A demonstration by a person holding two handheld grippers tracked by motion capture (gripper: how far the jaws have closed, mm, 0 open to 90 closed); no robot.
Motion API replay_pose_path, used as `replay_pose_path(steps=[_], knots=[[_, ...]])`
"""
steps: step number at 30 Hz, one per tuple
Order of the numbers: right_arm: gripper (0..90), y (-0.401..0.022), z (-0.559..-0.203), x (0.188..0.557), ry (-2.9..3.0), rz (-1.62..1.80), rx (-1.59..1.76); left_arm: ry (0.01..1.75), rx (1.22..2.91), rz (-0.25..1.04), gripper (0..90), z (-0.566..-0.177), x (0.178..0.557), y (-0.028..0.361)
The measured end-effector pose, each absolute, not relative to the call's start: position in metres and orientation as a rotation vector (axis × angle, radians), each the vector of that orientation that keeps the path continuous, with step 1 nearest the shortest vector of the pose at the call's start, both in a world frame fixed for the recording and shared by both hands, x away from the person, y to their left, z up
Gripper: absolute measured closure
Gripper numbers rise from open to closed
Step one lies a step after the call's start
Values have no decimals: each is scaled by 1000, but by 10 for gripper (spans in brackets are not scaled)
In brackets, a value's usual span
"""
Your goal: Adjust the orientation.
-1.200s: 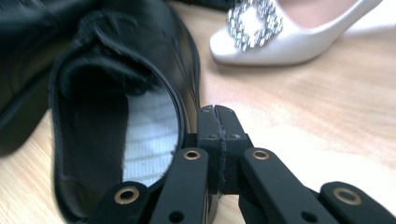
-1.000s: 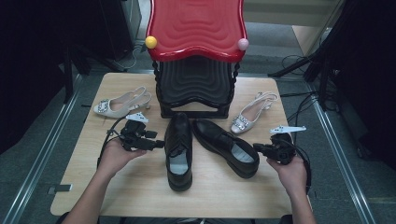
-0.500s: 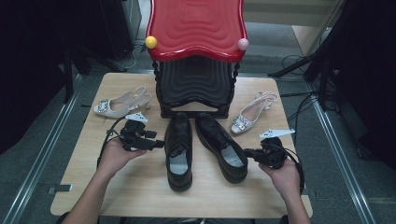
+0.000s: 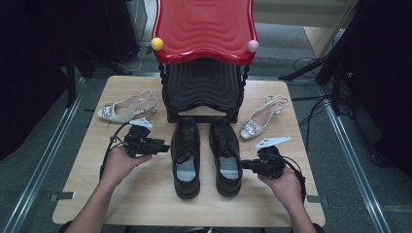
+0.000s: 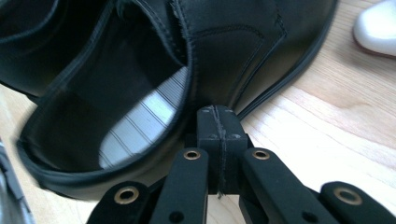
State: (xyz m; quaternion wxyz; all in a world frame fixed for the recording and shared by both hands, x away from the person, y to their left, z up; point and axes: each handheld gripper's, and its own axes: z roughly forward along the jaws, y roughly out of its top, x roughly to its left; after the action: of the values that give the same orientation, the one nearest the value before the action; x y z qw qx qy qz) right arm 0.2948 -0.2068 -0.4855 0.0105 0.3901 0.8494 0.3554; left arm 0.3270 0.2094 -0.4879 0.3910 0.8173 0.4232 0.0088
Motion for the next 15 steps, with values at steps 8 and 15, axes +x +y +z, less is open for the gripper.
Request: replay_pose_path(steps=[8, 15], knots=[[900, -194, -489, 298, 2709, 1126, 1182, 1081, 2067, -28, 866, -497, 325, 210], [900, -189, -494, 311, 2657, 1082, 1229, 1073, 2087, -53, 892, -506, 323, 203]])
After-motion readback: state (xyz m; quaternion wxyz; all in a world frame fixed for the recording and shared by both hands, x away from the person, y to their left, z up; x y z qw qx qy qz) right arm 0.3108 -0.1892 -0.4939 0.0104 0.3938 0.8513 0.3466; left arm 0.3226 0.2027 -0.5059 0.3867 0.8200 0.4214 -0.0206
